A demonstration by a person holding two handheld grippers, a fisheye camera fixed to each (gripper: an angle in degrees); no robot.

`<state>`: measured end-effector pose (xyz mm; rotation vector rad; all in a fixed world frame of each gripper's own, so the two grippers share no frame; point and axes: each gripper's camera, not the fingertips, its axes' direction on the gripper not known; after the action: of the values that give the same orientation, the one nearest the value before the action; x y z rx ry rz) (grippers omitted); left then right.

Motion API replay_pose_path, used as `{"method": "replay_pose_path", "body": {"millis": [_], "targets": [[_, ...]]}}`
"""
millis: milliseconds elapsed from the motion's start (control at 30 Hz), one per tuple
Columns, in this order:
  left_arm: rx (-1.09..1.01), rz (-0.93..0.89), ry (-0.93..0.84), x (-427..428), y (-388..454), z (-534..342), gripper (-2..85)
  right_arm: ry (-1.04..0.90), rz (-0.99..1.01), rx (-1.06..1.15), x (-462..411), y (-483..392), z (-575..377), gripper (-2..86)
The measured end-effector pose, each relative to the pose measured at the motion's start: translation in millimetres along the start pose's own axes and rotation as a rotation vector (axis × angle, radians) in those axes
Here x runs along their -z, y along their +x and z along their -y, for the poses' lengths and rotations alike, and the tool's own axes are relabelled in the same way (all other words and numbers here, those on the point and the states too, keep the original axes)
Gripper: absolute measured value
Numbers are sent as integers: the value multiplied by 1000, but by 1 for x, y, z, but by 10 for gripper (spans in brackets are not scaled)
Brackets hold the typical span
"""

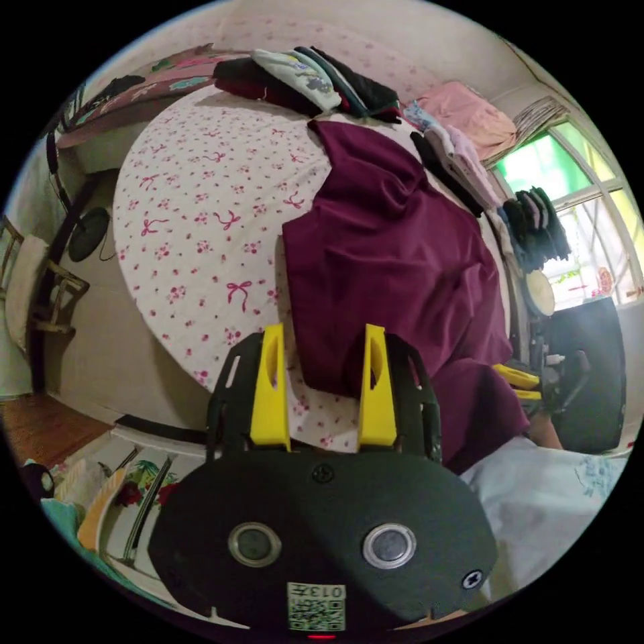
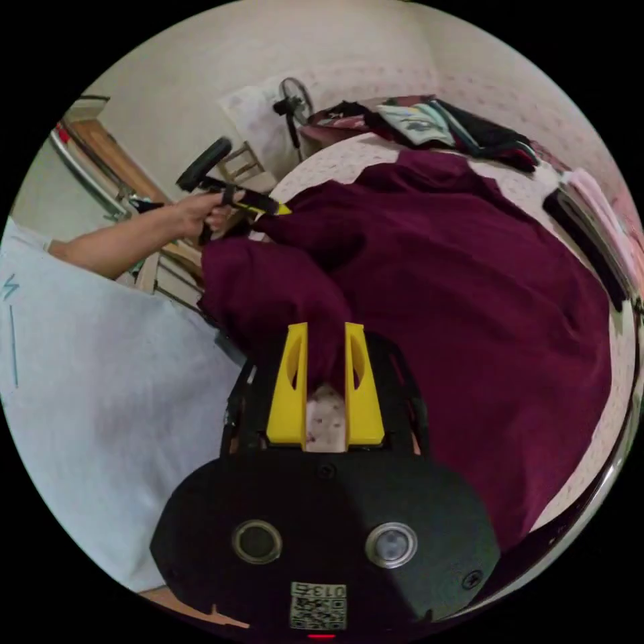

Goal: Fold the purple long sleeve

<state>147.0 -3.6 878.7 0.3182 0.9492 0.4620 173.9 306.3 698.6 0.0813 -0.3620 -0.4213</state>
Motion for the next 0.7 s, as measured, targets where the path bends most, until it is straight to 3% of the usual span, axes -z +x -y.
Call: {"method": "replay_pose_path", "body": {"millis": [100, 200, 433, 533, 567, 633, 700], "targets": [[4, 74, -12, -10, 12, 8, 47, -104, -5, 95, -28, -10, 15, 74], [-52, 104, -44, -7, 28, 17, 22, -199, -28, 151, -48, -10, 22, 50], [-221, 327, 307, 122, 84, 36, 20, -266, 118, 292, -38, -15, 33, 17], [-197, 427, 347, 115, 78, 49, 40, -260, 79, 349, -40, -27, 35, 17], [-174, 428, 307, 106, 72, 54, 48, -273, 60, 351, -46, -28, 34, 17], [-30, 249, 153, 80, 43, 66, 72, -303, 79, 327, -53, -23, 31, 17], [-10, 180, 209, 80, 44, 56, 77, -276, 107, 289, -43, -14, 26, 16]]}}
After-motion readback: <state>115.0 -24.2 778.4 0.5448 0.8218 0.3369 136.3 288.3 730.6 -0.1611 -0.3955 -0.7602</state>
